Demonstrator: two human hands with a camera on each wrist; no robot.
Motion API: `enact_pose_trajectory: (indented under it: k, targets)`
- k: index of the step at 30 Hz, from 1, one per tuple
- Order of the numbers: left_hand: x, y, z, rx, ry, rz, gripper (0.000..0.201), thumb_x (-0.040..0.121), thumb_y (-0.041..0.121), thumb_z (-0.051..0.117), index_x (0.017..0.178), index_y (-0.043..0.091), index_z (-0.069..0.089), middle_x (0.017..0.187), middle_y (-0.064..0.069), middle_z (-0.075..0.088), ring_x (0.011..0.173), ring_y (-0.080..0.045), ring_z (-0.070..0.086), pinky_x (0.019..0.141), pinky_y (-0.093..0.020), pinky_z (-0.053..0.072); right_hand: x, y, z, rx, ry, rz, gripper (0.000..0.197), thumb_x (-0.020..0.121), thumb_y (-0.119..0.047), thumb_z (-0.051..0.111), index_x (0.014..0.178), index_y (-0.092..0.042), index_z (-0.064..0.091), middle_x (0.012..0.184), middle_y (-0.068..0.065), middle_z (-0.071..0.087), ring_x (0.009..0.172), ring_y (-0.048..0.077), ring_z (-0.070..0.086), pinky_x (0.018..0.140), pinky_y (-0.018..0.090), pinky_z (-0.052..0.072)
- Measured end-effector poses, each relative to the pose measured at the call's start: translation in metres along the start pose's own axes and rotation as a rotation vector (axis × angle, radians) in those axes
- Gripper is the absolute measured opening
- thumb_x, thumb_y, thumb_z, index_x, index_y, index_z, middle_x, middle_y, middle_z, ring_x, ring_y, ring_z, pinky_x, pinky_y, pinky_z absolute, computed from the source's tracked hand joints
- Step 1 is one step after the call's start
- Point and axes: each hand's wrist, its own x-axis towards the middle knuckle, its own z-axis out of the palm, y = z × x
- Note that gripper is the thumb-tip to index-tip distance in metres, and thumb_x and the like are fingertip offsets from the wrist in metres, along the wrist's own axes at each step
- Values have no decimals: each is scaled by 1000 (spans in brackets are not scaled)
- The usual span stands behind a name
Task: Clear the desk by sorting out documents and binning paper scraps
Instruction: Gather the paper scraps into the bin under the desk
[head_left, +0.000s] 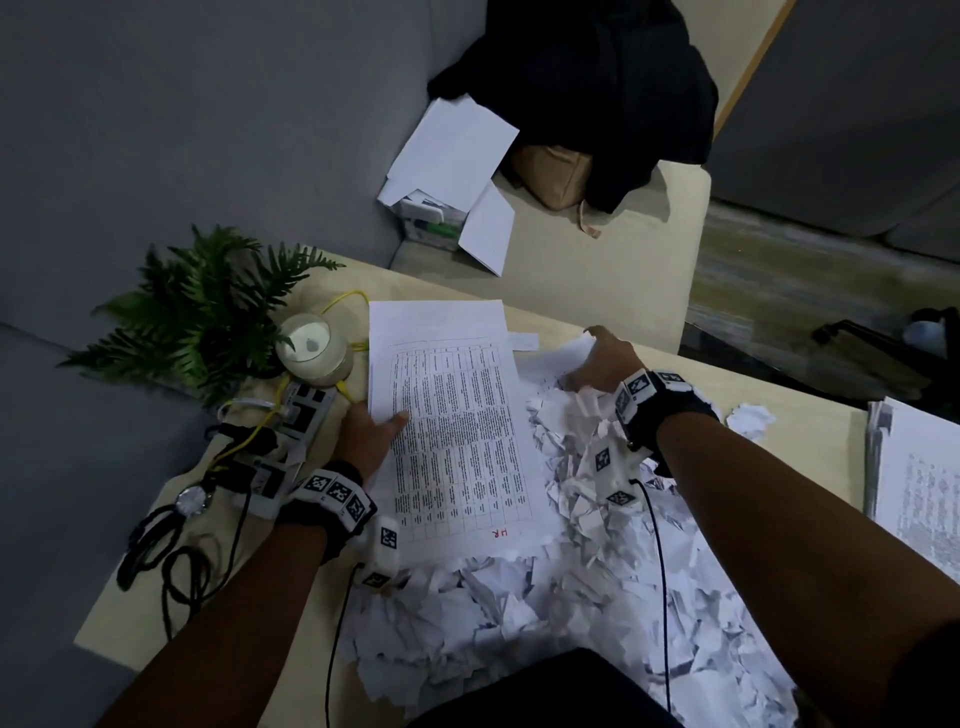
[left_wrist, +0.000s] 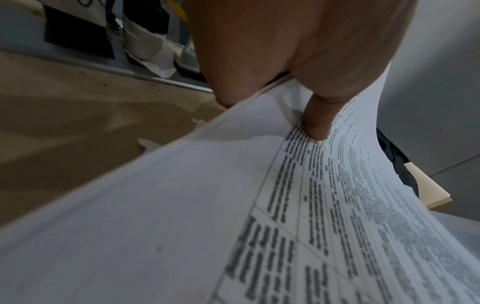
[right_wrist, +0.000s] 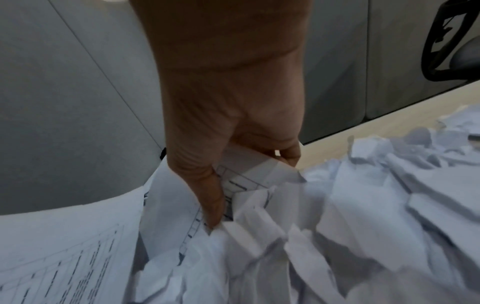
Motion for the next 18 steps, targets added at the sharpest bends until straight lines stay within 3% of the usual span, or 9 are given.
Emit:
enact_pose_trajectory:
  k: [2,4,8,11,13,15,18]
  targets:
    - [-7,6,-1,19,-1,44,35,85,12,70,116,-2,61,115,-9,66,107,-26,63,96,-38,48,-12,-4,-8,-115,-56,33,57,73,-30,81,119,-3,59,115,14,64,106,29,62,74,28,43]
    - [-16,14,-4,41,10,82,35,88,9,68,118,-3,57,114,-3,59,108,-18,56,94,-29,41,-23,-5,-18,-142,-73,39,53,72,-35,82,111,-4,64,109,12,67,100,26,65,71,28,45]
    - [-17,7,-13,-22,8,115,52,80,26,76,123,1,59,122,-10,65,113,-27,62,100,-43,47,-44,6,-42,82,-14,-51,45,70,-30,86,102,-3,68,101,14,68,86,22,59,69,27,40]
    - [-6,-11,-19,-18,15,129,77,67,52,76,127,8,56,127,-6,63,116,-23,60,102,-46,46,-68,15,-53,286,58,-64,36,70,-31,86,75,-4,63,75,10,62,69,18,53,65,26,37]
    - [-10,-8,-20,-21,24,151,61,74,38,77,124,7,59,123,-7,65,113,-24,61,101,-47,46,-86,22,-54,402,106,-107,43,70,-29,86,56,-9,51,58,4,53,53,15,46,57,25,36]
    - [-20,0,-22,-1,41,159,47,80,25,75,120,5,62,118,-9,67,108,-25,64,99,-48,48,-104,25,-58,459,202,-150,46,72,-26,86,51,-17,46,50,-3,46,46,10,40,50,24,33]
    - [-26,6,-23,29,65,157,41,82,17,74,118,1,63,116,-14,67,107,-28,64,98,-47,49,-121,26,-66,511,268,-250,34,68,-32,88,58,-15,60,56,-1,60,51,18,55,52,29,45]
